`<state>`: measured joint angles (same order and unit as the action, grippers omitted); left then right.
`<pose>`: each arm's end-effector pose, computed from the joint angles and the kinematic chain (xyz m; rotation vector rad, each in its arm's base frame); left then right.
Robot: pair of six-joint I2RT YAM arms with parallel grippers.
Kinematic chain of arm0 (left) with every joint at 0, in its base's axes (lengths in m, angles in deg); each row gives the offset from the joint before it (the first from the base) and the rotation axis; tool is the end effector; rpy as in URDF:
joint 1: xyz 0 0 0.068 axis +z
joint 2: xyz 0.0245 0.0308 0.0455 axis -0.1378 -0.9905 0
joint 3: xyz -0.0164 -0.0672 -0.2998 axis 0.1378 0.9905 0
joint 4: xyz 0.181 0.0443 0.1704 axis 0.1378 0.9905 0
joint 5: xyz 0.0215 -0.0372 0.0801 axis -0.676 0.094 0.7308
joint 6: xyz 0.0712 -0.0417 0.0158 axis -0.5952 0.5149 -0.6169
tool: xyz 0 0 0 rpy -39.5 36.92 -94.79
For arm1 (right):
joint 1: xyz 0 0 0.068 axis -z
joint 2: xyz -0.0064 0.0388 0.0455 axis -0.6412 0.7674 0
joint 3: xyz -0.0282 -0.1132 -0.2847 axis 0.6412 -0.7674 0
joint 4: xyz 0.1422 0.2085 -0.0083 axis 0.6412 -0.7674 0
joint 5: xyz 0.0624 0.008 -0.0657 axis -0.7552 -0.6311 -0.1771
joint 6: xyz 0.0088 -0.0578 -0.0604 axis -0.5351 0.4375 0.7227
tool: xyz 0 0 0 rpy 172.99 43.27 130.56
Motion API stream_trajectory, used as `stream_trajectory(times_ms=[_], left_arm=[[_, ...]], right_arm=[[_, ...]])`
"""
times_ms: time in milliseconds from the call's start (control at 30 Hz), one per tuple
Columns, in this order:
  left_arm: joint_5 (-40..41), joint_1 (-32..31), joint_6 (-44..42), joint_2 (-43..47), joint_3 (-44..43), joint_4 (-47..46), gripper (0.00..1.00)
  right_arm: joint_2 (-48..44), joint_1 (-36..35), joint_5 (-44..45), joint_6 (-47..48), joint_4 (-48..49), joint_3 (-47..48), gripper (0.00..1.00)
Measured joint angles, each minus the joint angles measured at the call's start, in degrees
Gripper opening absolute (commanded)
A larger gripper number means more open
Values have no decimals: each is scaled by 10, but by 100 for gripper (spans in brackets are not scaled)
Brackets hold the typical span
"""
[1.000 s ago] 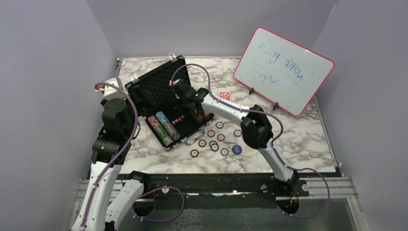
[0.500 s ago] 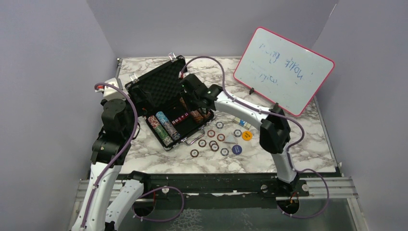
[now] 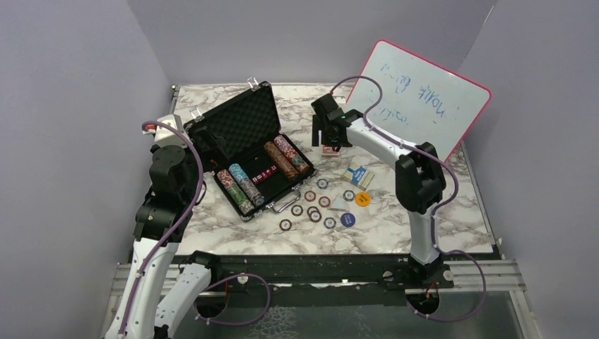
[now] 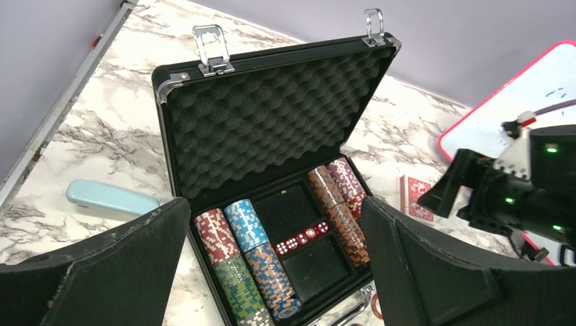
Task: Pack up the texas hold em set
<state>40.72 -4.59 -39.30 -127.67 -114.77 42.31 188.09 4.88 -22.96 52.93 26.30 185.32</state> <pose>0.1365 -0.0103 0.3991 -0.3499 1.7453 -0.2050 0.4034 0.2521 0.2429 0.0142 2.4698 0.0359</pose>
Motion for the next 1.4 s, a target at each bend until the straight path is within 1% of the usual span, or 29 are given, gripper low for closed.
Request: stream_trajectory(times_ms=[233, 367, 467, 567, 633, 700, 767, 833, 933, 1033, 1133, 1300, 1400], left_arm=[[-12, 0, 3, 0, 2, 0, 99], [-17, 0, 6, 0, 2, 0, 99], [-20, 0, 8, -4, 2, 0, 99], [-21, 0, 11, -9, 2, 0, 99], [-21, 0, 14, -12, 2, 0, 99], [-22, 0, 15, -14, 2, 0, 99], [-23, 0, 17, -18, 2, 0, 99], [-24, 0, 17, -20, 2, 1, 99], [-27, 0, 17, -20, 1, 1, 99], [-37, 0, 17, -20, 1, 1, 99], [-52, 0, 17, -21, 1, 1, 99], [-89, 0, 24, -39, 1, 2, 99], [-130, 0, 29, -63, -10, 2, 99]], right_arm=[[91, 3, 9, -1, -18, 40, 88], [105, 7, 13, 2, -24, 44, 89], [105, 16, 13, 1, -10, 36, 88], [105, 27, 3, 4, 3, 20, 81], [104, 32, -8, 11, 14, 19, 72], [105, 34, -18, 22, 19, 19, 61], [105, 36, -28, 33, 23, 19, 54], [105, 36, -38, 47, 30, 19, 52], [101, 36, -52, 73, 46, 11, 52], [81, 36, -73, 103, 67, -16, 51], [36, 36, -100, 133, 89, -59, 49], [-92, 36, -175, 172, 146, -132, 49], [-177, 36, -238, 191, 201, -175, 49]])
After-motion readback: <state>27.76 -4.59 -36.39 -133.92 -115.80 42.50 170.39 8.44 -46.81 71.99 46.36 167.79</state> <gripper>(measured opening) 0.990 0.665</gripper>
